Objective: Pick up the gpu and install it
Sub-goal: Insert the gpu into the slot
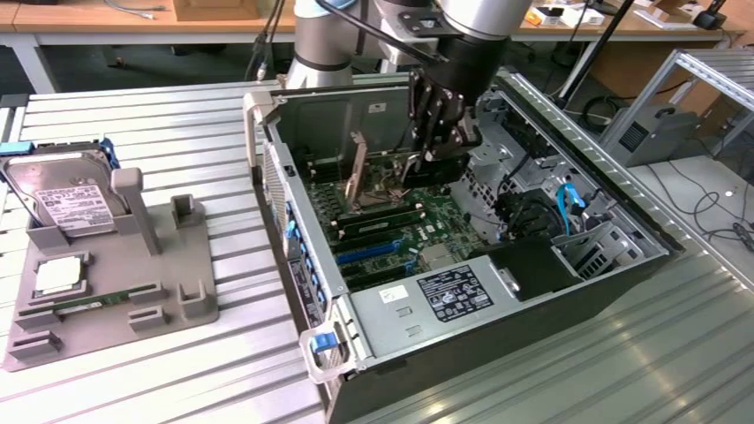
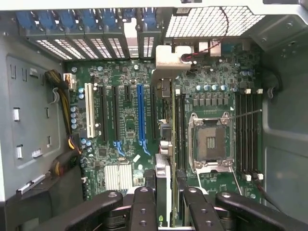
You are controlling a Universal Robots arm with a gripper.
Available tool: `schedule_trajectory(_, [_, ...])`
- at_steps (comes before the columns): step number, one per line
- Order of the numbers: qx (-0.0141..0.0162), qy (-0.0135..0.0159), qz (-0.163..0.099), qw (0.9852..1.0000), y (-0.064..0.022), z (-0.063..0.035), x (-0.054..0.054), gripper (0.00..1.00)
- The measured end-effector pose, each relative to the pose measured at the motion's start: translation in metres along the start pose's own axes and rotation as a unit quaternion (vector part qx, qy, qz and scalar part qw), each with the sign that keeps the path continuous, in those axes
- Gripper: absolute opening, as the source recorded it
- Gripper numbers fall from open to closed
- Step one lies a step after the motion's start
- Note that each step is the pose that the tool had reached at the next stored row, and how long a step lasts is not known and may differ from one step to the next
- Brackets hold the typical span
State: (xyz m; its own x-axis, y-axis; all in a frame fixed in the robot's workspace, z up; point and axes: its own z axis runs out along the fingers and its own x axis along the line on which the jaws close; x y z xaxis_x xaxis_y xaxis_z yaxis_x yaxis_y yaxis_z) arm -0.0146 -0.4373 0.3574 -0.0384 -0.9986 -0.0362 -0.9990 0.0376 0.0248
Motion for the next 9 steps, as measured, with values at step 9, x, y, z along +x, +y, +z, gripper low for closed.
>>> schedule_trajectory(9, [0.0009, 0.012, 0.011, 0.9999, 0.0068, 0.0114, 0.006, 0.27])
